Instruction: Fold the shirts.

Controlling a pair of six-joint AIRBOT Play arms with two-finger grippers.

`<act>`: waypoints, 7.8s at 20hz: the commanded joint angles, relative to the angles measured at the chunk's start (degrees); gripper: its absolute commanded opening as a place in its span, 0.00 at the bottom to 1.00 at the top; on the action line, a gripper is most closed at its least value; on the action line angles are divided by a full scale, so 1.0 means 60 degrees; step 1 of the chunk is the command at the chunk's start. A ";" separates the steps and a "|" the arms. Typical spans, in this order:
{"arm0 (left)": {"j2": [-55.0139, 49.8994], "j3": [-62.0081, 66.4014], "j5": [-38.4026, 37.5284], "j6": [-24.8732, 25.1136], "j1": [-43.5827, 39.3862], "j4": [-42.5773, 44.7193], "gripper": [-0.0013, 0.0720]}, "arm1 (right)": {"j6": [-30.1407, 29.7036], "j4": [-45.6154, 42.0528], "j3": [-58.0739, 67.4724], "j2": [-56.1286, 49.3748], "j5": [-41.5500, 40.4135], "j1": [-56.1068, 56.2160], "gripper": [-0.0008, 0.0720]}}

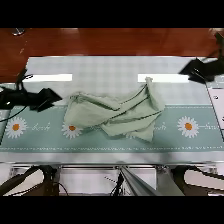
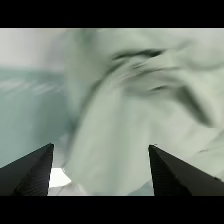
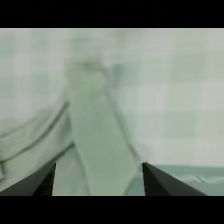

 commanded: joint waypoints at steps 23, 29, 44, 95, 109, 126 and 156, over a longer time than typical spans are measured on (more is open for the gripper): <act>0.0557 -0.3508 0.2572 0.2718 -0.1534 -0.5632 0.05 | -0.1585 0.2575 -0.5781 0.0925 -0.2674 -0.0229 0.86; 0.0557 -0.3508 0.2346 0.2725 -0.1534 -0.5628 0.05 | -0.1902 0.3104 -0.3442 -0.1071 -0.2178 -0.0178 0.86; 0.0612 -0.2626 0.1577 0.3249 -0.1158 -0.5639 0.05 | -0.2175 0.3180 -0.1359 -0.2470 -0.0251 0.1938 0.05; -0.2167 0.2936 0.1184 -0.0652 -0.2266 -0.0787 0.98 | 0.0725 0.0827 0.1854 -0.2076 -0.0809 0.1009 0.87; -0.0197 -0.3672 0.0911 0.1836 0.1137 -0.3064 0.98 | -0.1042 0.1974 -0.6470 0.2841 -0.1195 -0.2036 0.86; -0.1129 -0.3377 0.1676 0.2495 -0.1042 -0.4062 0.05 | -0.0237 -0.0291 -0.6925 0.2266 -0.1198 -0.2080 0.86; 0.3100 0.8965 0.1606 -0.1224 -0.1038 0.0058 0.05 | 0.0590 -0.0102 0.6604 0.3206 0.0240 0.0113 0.04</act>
